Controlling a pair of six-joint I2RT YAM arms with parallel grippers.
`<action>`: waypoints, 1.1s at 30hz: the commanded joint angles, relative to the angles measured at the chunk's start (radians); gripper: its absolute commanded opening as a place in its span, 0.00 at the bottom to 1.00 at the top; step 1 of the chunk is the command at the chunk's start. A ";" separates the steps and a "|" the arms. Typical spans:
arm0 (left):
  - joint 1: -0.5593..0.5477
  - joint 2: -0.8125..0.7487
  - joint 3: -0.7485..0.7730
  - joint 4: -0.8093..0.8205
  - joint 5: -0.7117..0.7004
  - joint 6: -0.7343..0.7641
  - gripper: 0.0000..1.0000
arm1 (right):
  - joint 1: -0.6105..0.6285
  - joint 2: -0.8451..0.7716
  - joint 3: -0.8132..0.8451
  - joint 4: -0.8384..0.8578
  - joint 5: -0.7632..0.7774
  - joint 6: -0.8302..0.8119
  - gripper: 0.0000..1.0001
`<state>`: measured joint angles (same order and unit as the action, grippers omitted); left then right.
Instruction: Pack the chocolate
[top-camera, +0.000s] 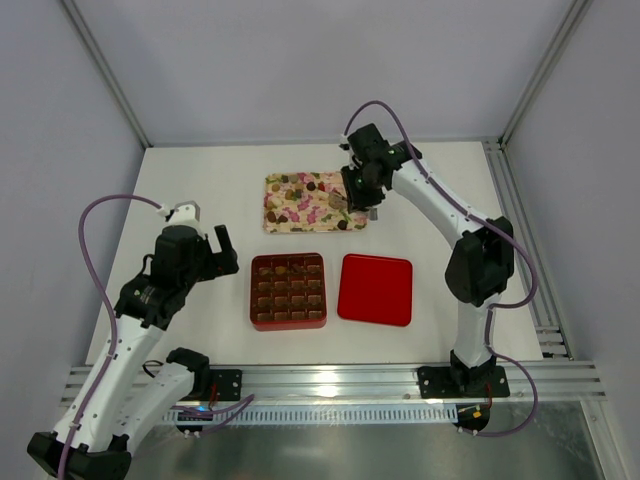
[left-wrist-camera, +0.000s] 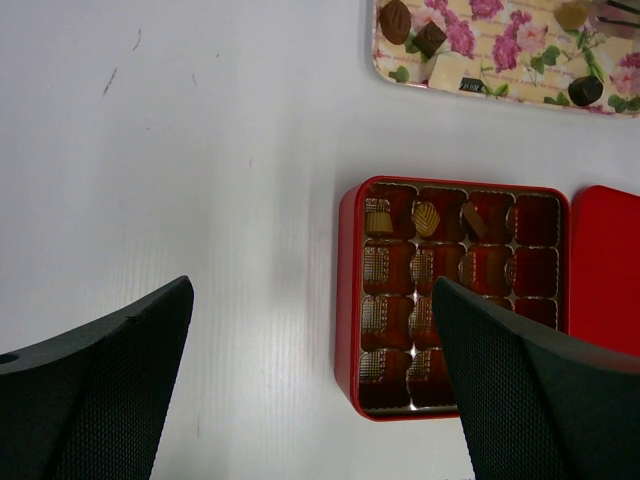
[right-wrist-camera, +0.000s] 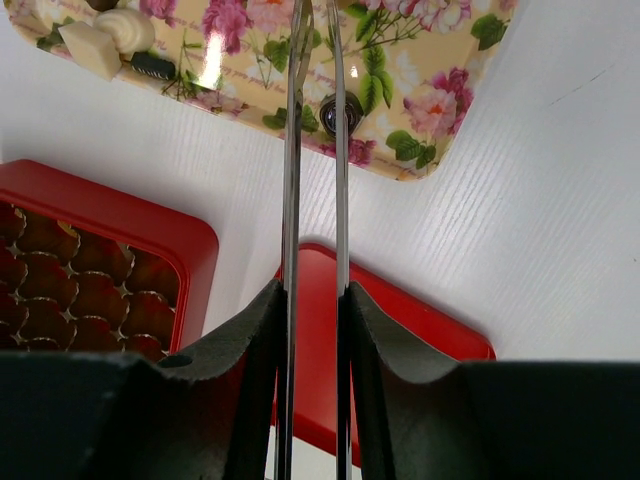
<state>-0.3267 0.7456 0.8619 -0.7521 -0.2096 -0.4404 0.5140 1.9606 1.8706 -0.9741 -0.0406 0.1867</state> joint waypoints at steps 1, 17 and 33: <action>0.003 -0.011 0.009 0.028 -0.013 0.000 1.00 | 0.003 -0.066 0.045 0.003 -0.001 0.003 0.33; 0.002 -0.014 0.009 0.028 -0.013 -0.001 1.00 | 0.003 -0.009 0.090 -0.005 0.036 -0.003 0.49; 0.003 -0.018 0.009 0.028 -0.016 -0.001 1.00 | 0.001 0.119 0.136 -0.020 0.054 0.000 0.48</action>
<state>-0.3271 0.7418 0.8619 -0.7521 -0.2096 -0.4404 0.5140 2.0861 1.9610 -0.9951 0.0067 0.1875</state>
